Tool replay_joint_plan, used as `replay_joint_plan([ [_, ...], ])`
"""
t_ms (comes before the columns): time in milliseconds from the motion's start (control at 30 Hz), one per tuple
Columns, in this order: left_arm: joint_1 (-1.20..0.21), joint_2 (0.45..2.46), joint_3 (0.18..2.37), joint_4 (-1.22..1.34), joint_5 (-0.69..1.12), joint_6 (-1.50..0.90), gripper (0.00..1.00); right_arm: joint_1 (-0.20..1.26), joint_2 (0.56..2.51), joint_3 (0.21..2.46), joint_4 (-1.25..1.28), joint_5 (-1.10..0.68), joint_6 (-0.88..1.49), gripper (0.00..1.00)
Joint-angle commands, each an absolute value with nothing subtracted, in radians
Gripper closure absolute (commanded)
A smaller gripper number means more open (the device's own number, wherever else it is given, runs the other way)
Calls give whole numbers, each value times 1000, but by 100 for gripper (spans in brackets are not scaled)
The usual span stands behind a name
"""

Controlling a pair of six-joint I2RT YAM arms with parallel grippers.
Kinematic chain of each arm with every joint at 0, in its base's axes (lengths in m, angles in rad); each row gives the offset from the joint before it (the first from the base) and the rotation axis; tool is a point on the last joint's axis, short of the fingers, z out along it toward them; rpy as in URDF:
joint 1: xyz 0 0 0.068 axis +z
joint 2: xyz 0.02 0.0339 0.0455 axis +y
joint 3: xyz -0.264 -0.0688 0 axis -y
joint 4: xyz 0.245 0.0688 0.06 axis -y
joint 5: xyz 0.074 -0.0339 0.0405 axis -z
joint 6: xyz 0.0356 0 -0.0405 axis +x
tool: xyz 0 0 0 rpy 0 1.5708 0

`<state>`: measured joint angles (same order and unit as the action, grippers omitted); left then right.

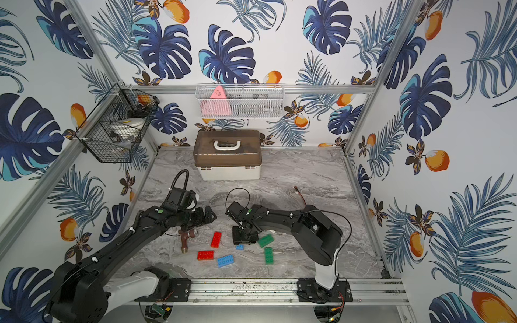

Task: Assemble a small pinwheel with lego
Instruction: Move the lego brick at the center of the board.

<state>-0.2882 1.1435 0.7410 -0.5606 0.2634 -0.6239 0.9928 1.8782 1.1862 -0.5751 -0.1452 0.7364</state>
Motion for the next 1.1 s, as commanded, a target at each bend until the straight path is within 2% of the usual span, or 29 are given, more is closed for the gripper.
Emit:
replay_joint_plan([
  [0,-281,1144,737,-581,307,-603,1,990,1891,1212,-667,-28,647,70],
  [67,-270,1149,734,-569,351,-626,1,977,1902,1259,-705,31,558,75],
  [200,-222,1133,709,-505,489,-722,1,912,2007,1424,-772,34,239,78],
  [433,-182,1117,710,-532,517,-744,1,816,2253,1723,-857,-66,-298,88],
  [567,-170,1119,678,-508,545,-764,1,812,2343,1818,-888,-79,-460,88],
  [667,-166,1126,669,-518,545,-748,1,810,2373,1849,-869,-100,-541,83],
  [833,-157,1147,659,-520,551,-727,1,810,2329,1773,-755,-88,-591,72],
  [1067,-150,1197,654,-470,594,-757,1,806,2061,1589,-614,-126,-482,57],
])
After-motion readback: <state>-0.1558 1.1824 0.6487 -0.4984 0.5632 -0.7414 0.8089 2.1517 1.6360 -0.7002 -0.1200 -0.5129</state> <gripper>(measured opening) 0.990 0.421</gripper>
